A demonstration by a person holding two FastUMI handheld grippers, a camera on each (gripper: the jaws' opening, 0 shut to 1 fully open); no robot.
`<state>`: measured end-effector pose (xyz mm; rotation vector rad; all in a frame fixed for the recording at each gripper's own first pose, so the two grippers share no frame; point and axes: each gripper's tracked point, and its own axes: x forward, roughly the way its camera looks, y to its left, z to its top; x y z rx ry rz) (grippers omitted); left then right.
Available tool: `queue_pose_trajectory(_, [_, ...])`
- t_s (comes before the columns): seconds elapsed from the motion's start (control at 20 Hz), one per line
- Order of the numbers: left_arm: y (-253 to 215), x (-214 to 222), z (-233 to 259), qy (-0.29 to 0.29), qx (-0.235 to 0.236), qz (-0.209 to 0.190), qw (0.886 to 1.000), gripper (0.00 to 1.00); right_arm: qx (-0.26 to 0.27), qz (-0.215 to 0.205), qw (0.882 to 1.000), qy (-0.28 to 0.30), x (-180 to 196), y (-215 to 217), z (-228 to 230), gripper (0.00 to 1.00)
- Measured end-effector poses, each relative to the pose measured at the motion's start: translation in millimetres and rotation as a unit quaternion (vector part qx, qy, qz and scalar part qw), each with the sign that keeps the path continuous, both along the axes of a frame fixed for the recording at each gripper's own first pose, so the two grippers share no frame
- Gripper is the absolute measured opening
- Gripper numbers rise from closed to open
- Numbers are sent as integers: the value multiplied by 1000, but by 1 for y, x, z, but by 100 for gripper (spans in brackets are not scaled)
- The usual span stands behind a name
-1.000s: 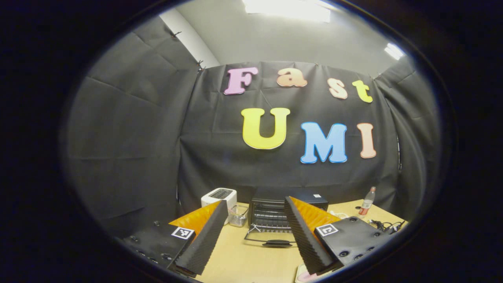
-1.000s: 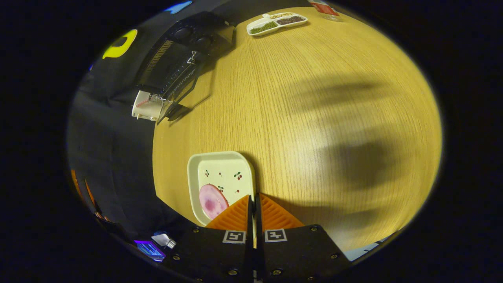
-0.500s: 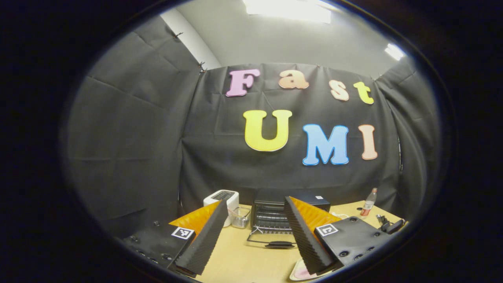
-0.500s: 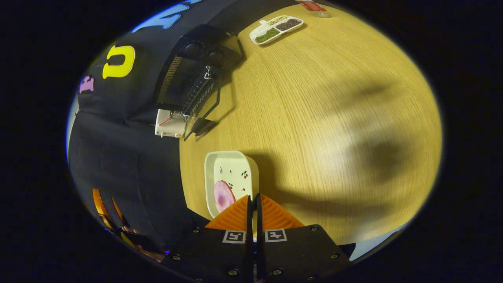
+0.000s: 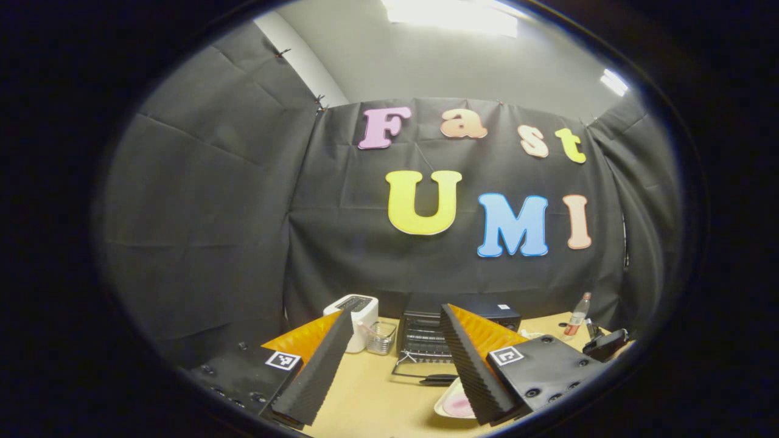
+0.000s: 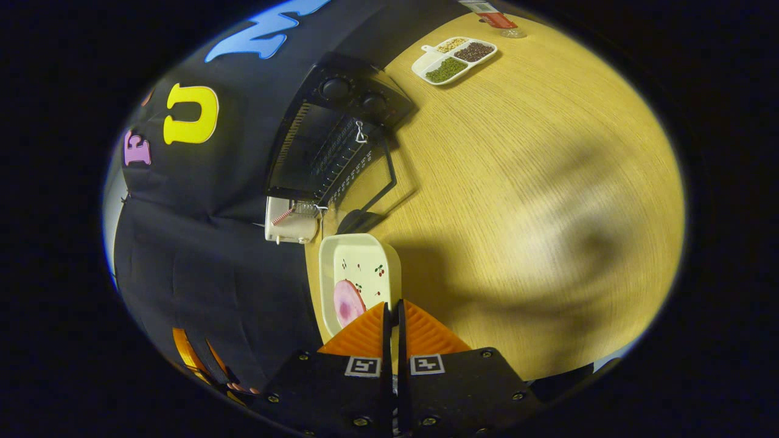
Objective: Open the electric oven with the left hand, put the food in, and close the electric oven.
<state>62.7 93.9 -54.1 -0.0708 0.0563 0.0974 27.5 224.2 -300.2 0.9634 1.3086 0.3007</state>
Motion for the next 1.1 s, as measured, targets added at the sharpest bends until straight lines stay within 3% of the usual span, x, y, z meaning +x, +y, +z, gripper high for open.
queue_pose_trajectory(0.45, [34,13,-10,7,2,15,1000,97,20,-109,994,10,49,44,6,4])
queue_pose_trajectory(0.8, [54,36,-23,21,3,17,1000,100,27,-204,979,5,102,65,3,4])
queue_pose_trajectory(1.05, [66,56,-35,35,9,12,999,97,46,-271,961,13,142,85,-4,4])
queue_pose_trajectory(1.1, [69,60,-36,36,9,12,999,100,45,-282,958,14,149,86,-7,4])
